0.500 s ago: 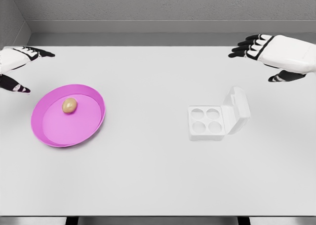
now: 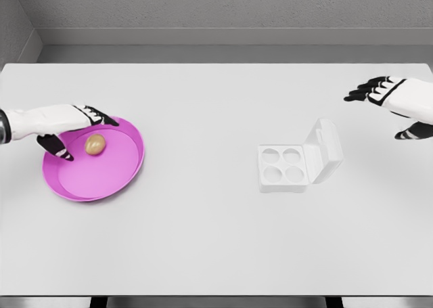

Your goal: Pack egg into the box and close the box lid

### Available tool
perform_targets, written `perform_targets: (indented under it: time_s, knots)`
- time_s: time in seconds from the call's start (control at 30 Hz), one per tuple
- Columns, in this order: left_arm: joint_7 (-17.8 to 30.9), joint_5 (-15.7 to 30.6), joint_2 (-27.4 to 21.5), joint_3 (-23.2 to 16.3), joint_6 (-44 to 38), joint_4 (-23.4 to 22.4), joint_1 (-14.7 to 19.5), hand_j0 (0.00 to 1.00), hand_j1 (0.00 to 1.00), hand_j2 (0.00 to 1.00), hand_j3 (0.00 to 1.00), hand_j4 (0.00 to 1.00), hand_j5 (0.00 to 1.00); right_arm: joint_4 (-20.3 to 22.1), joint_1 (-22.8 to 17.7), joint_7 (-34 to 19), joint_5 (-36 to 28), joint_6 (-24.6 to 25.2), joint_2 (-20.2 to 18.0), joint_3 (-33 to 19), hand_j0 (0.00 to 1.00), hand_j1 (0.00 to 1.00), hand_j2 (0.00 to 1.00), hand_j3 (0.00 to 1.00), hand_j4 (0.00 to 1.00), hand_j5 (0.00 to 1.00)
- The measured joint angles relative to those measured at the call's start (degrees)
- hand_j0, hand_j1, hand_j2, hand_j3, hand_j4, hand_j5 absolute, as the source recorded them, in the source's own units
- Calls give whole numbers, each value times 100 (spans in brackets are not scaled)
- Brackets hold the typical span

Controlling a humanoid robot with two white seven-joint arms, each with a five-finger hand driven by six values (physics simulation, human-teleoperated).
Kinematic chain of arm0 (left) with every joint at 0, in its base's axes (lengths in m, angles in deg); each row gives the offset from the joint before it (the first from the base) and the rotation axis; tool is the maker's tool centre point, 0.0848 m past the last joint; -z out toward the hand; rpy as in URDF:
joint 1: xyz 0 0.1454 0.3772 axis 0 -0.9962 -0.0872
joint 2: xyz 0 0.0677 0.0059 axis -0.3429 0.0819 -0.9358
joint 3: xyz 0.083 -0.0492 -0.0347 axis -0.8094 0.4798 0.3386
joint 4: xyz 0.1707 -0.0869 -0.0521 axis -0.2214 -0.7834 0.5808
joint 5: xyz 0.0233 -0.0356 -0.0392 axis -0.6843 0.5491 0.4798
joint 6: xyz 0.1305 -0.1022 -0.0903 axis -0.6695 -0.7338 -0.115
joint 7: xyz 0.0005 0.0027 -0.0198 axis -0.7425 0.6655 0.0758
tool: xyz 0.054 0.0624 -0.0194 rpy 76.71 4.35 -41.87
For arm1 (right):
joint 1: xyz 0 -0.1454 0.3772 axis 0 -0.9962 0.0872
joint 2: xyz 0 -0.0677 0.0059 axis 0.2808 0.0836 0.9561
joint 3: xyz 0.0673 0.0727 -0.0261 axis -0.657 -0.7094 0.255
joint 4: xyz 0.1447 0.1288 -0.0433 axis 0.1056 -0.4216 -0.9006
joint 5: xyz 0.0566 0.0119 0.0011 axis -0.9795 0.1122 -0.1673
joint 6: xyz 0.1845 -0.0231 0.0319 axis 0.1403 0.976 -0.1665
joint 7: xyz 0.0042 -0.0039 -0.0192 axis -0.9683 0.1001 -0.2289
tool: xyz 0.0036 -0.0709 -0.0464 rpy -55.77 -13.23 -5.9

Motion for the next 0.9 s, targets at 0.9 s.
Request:
perform_targets:
  time_s: [0.9]
  knots:
    - [301,-177,188,-119,-1,-40,97,87,87,87,87,87,87,-390,-817,2,296,6,-38,22,100,100,100,100,100,100]
